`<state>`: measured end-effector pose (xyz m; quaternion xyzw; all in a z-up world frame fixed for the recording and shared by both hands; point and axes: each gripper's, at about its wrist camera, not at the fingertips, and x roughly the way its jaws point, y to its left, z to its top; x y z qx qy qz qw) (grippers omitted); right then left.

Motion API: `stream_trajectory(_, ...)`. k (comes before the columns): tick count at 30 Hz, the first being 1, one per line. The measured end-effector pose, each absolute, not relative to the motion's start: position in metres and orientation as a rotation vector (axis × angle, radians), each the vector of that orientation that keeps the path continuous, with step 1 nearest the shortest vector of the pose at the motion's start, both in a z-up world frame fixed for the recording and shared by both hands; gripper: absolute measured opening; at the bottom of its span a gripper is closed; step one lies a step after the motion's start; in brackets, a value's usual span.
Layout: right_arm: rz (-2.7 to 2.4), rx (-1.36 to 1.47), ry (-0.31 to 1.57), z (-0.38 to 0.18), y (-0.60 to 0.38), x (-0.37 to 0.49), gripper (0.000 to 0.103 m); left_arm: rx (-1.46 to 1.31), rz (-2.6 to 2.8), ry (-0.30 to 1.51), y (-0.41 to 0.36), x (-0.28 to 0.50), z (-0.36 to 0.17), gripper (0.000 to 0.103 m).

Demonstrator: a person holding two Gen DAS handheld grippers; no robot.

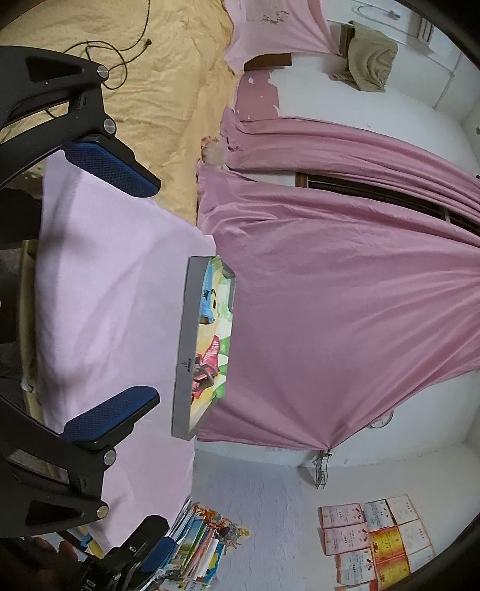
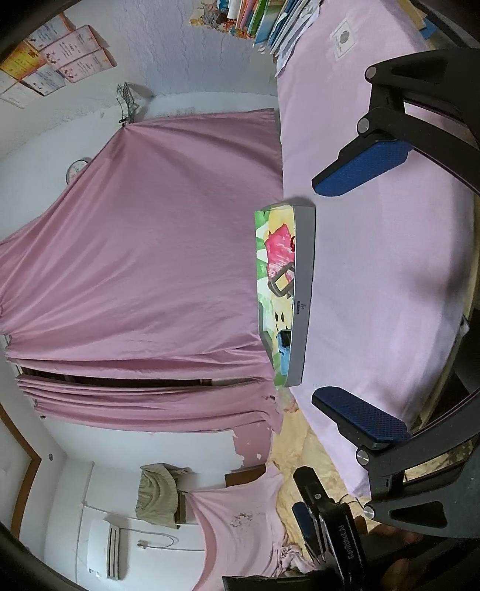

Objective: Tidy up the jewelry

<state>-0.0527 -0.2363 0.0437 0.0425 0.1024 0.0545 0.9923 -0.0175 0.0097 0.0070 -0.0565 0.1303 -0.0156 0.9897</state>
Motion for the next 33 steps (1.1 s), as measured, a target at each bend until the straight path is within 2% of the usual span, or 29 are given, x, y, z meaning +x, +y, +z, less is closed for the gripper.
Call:
stream_trajectory(8,0.115,0.084,0.217,0.033,-0.232,-0.065,0.102,-0.124,-0.031,0.279,0.014,-0.031,-0.006,0.103)
stream_trajectory(33,0.122,0.101,0.229,0.027,-0.233,-0.065,0.102,-0.102,-0.027,0.274,0.011,-0.038,-0.001,0.103)
